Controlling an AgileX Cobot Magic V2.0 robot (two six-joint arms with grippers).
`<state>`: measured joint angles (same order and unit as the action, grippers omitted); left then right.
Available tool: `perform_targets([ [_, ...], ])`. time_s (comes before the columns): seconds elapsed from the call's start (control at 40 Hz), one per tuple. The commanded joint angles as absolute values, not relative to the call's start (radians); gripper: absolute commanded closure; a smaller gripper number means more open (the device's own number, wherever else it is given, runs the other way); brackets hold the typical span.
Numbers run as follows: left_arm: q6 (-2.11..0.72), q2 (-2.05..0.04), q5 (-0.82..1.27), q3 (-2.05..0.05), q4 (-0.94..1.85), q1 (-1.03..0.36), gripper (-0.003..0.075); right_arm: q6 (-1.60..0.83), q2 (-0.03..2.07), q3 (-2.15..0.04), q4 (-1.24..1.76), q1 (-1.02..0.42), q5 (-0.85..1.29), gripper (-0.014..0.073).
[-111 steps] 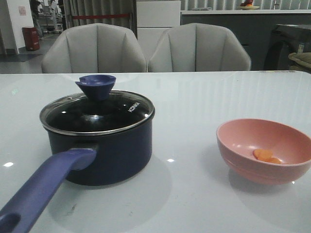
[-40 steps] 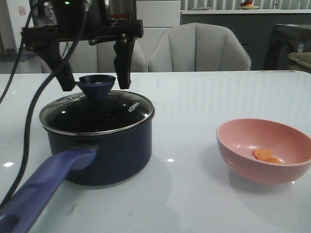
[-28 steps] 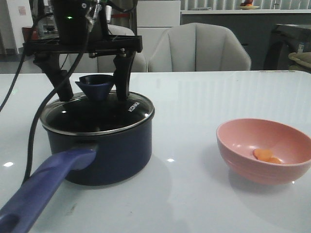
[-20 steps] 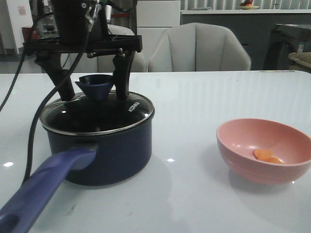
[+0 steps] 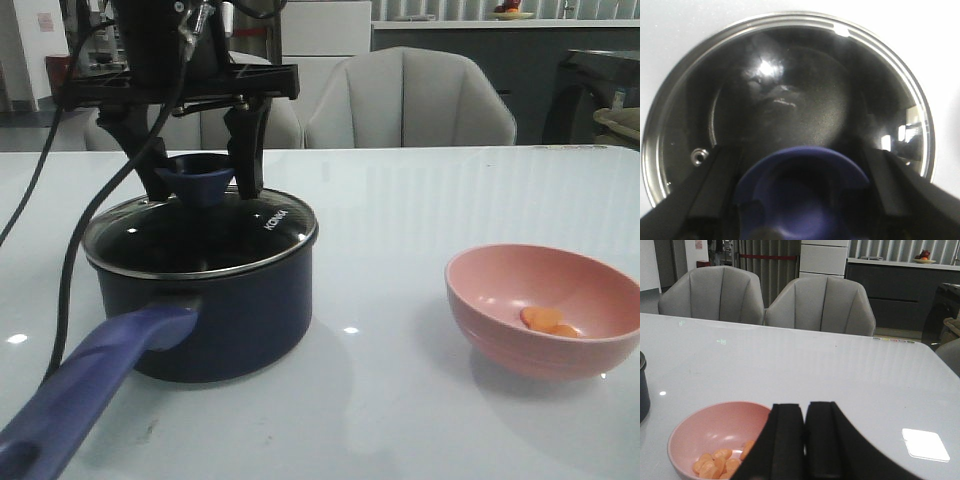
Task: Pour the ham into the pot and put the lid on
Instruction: 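Close the left gripper on the knob and lift the lid off the pot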
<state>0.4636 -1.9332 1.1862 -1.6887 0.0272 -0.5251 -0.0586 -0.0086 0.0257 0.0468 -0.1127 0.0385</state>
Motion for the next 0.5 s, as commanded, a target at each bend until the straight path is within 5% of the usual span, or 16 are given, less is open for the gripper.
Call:
perform_targets([
  [0.0, 0.466, -1.891, 1.174, -1.716, 0.042, -0.525, 0.0373, -0.063, -0.029, 0.036, 0.033, -0.114, -0.044, 0.0445],
  [0.475, 0.458, -1.891, 1.181, -1.729, 0.04, -0.525, 0.0591, -0.063, -0.029, 0.036, 0.033, -0.114, -0.044, 0.0445],
])
